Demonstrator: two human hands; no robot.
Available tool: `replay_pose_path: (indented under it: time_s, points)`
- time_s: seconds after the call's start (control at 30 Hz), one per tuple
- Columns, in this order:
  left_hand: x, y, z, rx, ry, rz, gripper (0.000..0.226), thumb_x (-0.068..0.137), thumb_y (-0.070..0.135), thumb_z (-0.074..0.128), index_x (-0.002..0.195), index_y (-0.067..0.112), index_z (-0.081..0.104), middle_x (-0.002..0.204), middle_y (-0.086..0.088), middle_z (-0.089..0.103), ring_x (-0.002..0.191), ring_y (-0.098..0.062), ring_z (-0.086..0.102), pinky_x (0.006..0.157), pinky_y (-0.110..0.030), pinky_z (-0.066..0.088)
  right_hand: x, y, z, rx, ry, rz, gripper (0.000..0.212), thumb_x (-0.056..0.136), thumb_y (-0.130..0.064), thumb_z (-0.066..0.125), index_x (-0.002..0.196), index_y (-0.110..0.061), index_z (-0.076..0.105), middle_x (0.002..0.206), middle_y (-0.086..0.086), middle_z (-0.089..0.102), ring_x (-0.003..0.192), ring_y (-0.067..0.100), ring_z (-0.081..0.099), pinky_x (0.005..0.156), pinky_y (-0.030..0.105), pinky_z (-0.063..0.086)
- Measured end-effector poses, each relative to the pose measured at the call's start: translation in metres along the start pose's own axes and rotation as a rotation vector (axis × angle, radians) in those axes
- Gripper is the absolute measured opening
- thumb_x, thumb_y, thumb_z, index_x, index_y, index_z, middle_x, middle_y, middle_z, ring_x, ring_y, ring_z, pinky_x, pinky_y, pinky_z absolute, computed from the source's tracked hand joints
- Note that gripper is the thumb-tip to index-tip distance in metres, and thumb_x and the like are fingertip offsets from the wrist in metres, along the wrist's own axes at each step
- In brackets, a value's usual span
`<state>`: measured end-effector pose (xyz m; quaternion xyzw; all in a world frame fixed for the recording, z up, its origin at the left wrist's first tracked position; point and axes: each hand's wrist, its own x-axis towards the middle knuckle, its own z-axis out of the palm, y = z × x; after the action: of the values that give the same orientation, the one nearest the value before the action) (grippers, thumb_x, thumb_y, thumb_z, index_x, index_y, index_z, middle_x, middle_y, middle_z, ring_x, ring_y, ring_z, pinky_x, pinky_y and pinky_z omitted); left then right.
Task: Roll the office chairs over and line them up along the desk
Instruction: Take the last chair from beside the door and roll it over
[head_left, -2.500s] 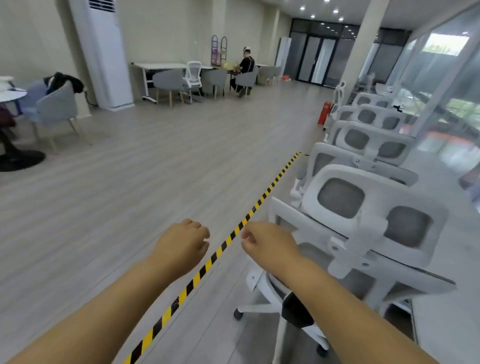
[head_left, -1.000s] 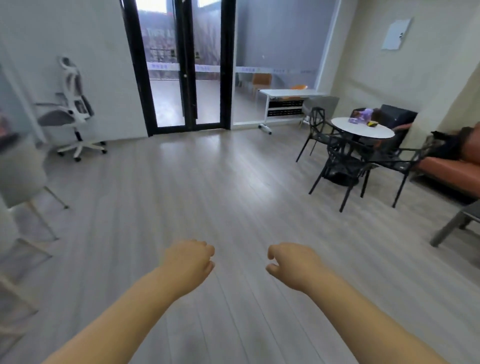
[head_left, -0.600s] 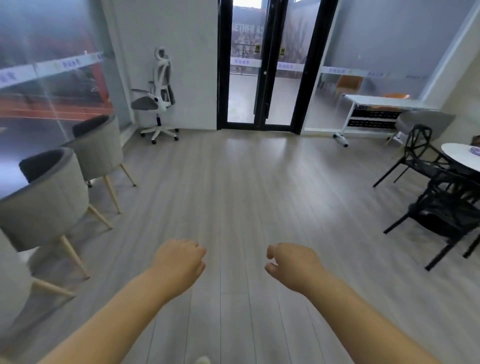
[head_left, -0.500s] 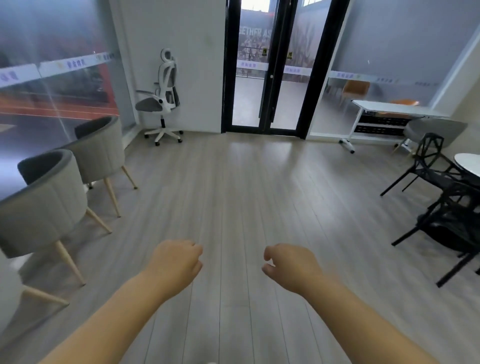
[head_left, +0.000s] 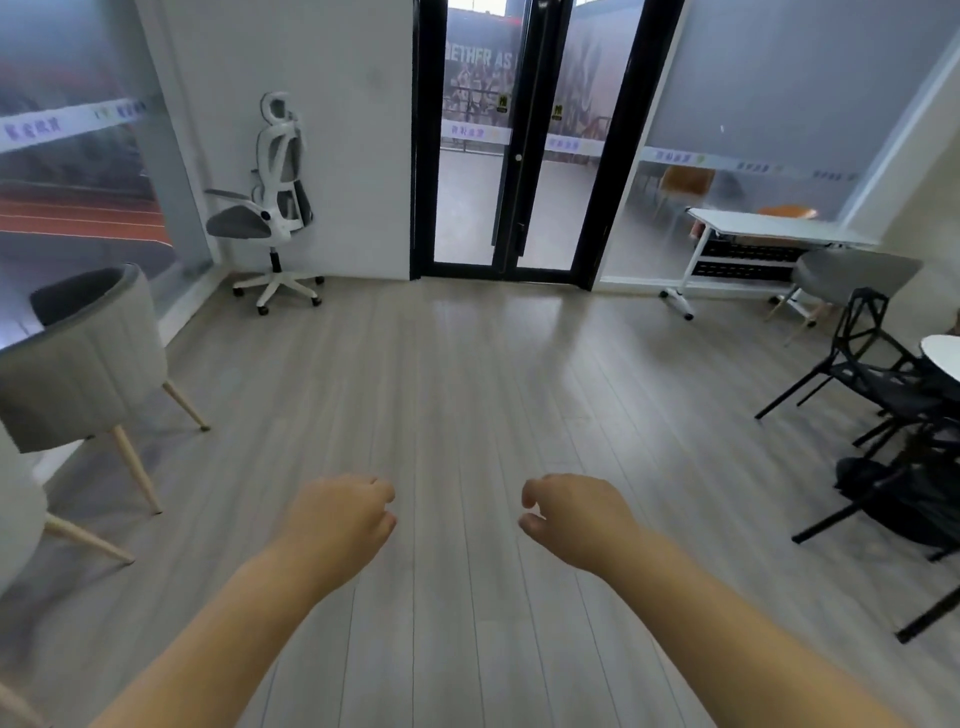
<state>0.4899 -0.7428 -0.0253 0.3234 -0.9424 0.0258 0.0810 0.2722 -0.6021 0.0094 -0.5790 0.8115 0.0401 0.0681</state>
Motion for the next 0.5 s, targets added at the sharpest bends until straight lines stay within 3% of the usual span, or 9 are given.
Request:
replay_pose_path:
  time_s: [0.07,0.17,0.23,0.3,0.33,0.37,0.4,0.43,0.5]
  points:
    - [0.044,-0.009,0.019,-0.03,-0.014,-0.016,0.009,0.07,0.024,0.072,0.069,0.017,0.066,0.059,0.003,0.063,0.047,-0.017,0.057,0.04,-0.031,0.049,0.041,0.024,0.002,0.012,0.001,0.012,0.033,0.095,-0.041,0.042,0.117,-0.022,0.056,0.112,-0.001,0.062,0.096,0.021,0.06,0.08,0.034,0.049]
    - [0.116,-0.01,0.037,-0.056,-0.024,-0.045,0.019,0.088,0.029,0.054,0.096,0.016,0.065,0.089,-0.001,0.068,0.076,-0.022,0.063,0.062,-0.031,0.049,0.107,0.061,0.006,0.047,-0.011,0.013,0.033,0.095,-0.041,0.043,0.119,-0.022,0.056,0.113,-0.001,0.062,0.097,0.02,0.06,0.081,0.033,0.049]
    - [0.168,-0.013,0.049,-0.047,-0.005,-0.049,0.022,0.09,0.03,0.051,0.101,0.016,0.064,0.095,-0.001,0.067,0.082,-0.022,0.063,0.066,-0.03,0.048,0.154,0.087,0.006,0.066,-0.018,0.01,0.033,0.094,-0.042,0.044,0.118,-0.023,0.056,0.113,-0.002,0.062,0.097,0.02,0.06,0.082,0.032,0.049]
    - [0.223,-0.015,0.056,-0.053,0.01,-0.013,0.012,0.079,0.027,0.066,0.082,0.016,0.068,0.075,0.002,0.068,0.064,-0.019,0.064,0.049,-0.025,0.043,0.203,0.115,0.0,0.08,-0.017,-0.001,0.032,0.094,-0.042,0.044,0.118,-0.024,0.056,0.114,-0.002,0.062,0.099,0.02,0.059,0.083,0.033,0.048]
    - [0.252,-0.016,0.057,-0.017,0.025,0.014,0.009,0.068,0.026,0.074,0.069,0.019,0.067,0.061,0.006,0.064,0.051,-0.014,0.06,0.038,-0.019,0.032,0.228,0.13,-0.006,0.082,-0.017,-0.01,0.032,0.094,-0.041,0.044,0.118,-0.024,0.056,0.114,-0.002,0.062,0.099,0.02,0.059,0.083,0.033,0.048]
    - [0.281,-0.016,0.057,0.017,0.025,0.025,0.012,0.059,0.028,0.076,0.059,0.023,0.065,0.051,0.009,0.059,0.041,-0.01,0.055,0.033,-0.015,0.02,0.253,0.143,-0.013,0.083,-0.017,-0.021,0.033,0.094,-0.041,0.044,0.118,-0.023,0.056,0.114,-0.002,0.062,0.099,0.02,0.059,0.083,0.033,0.048]
    - [0.305,-0.015,0.055,0.039,0.018,-0.007,0.01,0.056,0.03,0.072,0.057,0.026,0.063,0.048,0.01,0.057,0.038,-0.008,0.052,0.032,-0.013,0.018,0.277,0.155,-0.02,0.085,-0.016,-0.032,0.033,0.094,-0.041,0.043,0.118,-0.023,0.056,0.114,-0.001,0.062,0.099,0.02,0.059,0.083,0.032,0.048]
    - [0.329,-0.016,0.059,0.013,-0.007,-0.055,0.007,0.06,0.031,0.067,0.061,0.025,0.065,0.052,0.009,0.059,0.042,-0.009,0.055,0.032,-0.017,0.029,0.302,0.166,-0.028,0.083,-0.014,-0.045,0.033,0.095,-0.041,0.043,0.118,-0.022,0.057,0.114,-0.001,0.063,0.099,0.02,0.059,0.083,0.033,0.048]
    - [0.373,-0.019,0.07,-0.109,-0.046,-0.147,0.018,0.08,0.03,0.051,0.083,0.02,0.066,0.076,0.005,0.066,0.067,-0.017,0.062,0.056,-0.031,0.05,0.35,0.184,-0.042,0.069,-0.009,-0.083,0.033,0.095,-0.04,0.043,0.117,-0.02,0.057,0.114,0.0,0.063,0.099,0.022,0.06,0.083,0.033,0.049]
